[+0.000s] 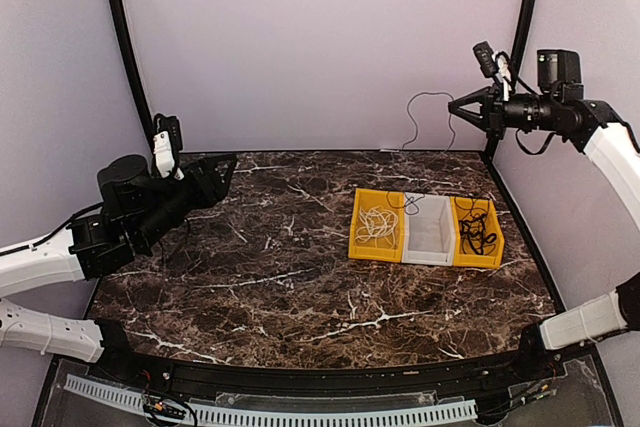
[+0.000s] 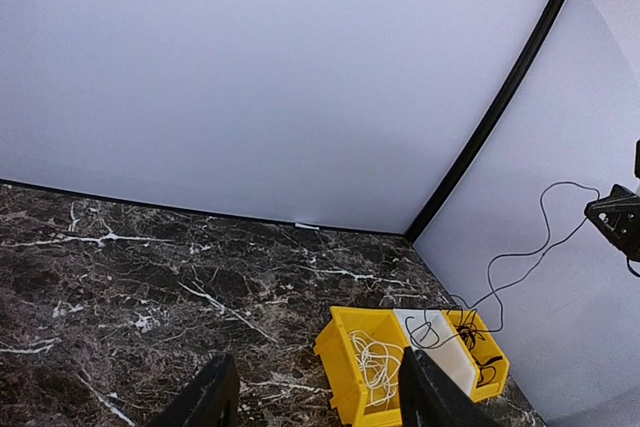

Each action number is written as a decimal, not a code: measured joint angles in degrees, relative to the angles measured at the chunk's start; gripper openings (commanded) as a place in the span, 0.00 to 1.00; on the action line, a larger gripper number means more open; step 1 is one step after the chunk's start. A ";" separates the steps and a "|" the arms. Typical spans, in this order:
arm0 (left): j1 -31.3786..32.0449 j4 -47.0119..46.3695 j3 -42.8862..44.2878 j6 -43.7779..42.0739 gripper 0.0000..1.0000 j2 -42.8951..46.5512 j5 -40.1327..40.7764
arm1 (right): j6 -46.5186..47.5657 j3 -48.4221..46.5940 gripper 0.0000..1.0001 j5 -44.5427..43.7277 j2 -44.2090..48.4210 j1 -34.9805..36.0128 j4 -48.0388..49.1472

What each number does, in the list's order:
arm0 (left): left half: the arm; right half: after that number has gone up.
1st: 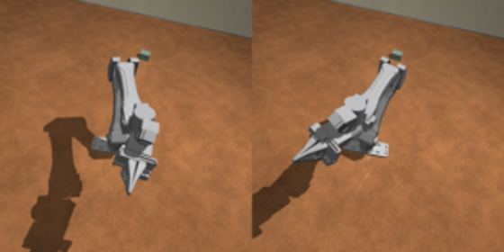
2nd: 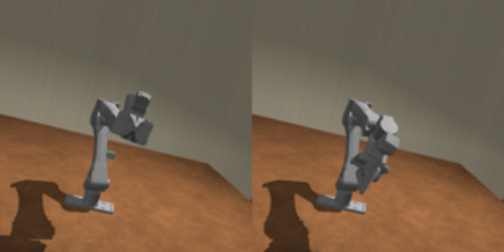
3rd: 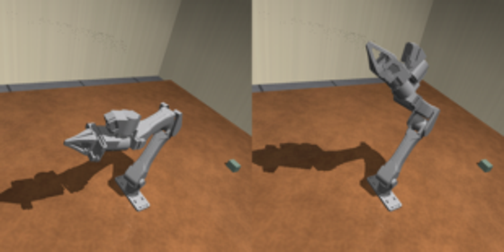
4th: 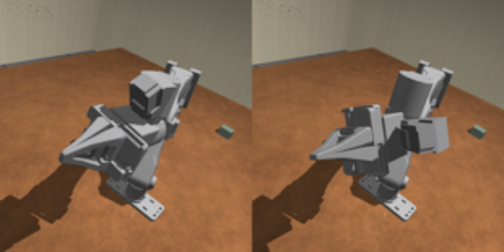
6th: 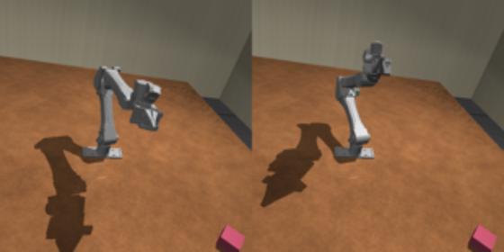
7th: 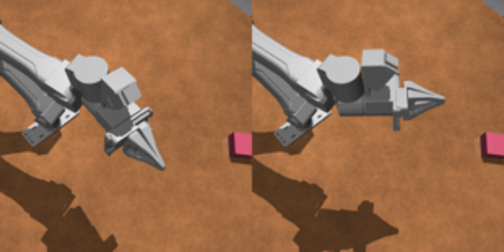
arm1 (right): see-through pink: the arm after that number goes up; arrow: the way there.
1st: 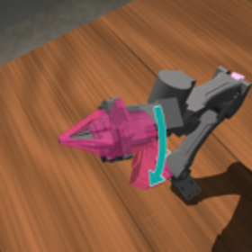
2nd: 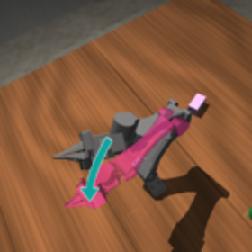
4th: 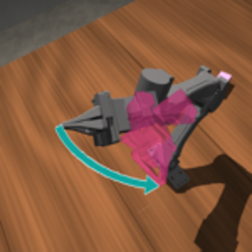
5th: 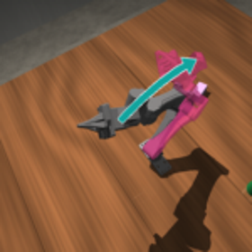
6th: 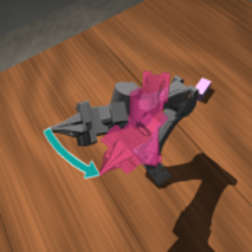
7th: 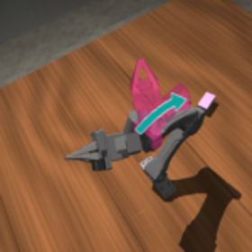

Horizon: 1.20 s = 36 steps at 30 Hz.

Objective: Untangle the cables

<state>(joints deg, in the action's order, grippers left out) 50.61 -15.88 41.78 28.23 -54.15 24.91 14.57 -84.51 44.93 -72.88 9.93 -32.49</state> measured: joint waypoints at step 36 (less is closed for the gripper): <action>0.00 -1.20 -4.87 2.40 0.56 1.51 -1.51 | 5.38 19.69 0.00 -14.38 11.65 -2.86 0.76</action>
<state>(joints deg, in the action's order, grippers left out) 50.61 -17.08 36.91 30.63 -52.64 23.40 19.94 -64.82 30.55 -61.23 7.07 -31.73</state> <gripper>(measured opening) 0.561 0.009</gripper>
